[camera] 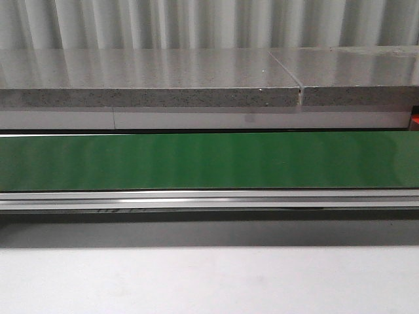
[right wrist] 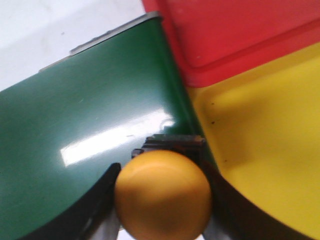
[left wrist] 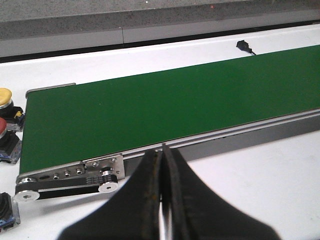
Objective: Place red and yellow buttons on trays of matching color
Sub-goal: 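Lower the yellow button into the yellow tray and open the right gripper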
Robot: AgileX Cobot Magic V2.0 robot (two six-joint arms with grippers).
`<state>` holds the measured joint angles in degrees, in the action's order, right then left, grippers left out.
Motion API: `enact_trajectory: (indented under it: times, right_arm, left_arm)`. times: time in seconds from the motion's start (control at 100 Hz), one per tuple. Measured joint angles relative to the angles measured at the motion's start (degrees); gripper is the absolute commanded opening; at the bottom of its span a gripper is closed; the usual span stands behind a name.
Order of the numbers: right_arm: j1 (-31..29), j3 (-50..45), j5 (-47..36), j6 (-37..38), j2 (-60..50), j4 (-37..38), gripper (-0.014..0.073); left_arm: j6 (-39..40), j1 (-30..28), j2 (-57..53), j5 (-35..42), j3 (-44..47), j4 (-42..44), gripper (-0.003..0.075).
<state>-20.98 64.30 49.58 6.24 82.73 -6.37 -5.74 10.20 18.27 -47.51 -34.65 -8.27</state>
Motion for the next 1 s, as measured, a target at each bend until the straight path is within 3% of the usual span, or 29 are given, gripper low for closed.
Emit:
enact_trajectory:
  times: [0.38,1.0]
  right_arm:
    - [-10.3,-0.9,-2.9,1.9,3.8,0.0,0.0248]
    - [-11.1,-1.1,-9.2,2.2,16.1,-4.7,0.0266]
  left_arm:
    - [0.0,0.0,0.0,0.0,0.0,0.0,-0.002]
    - [0.0,0.0,0.0,0.0,0.0,0.0,-0.002]
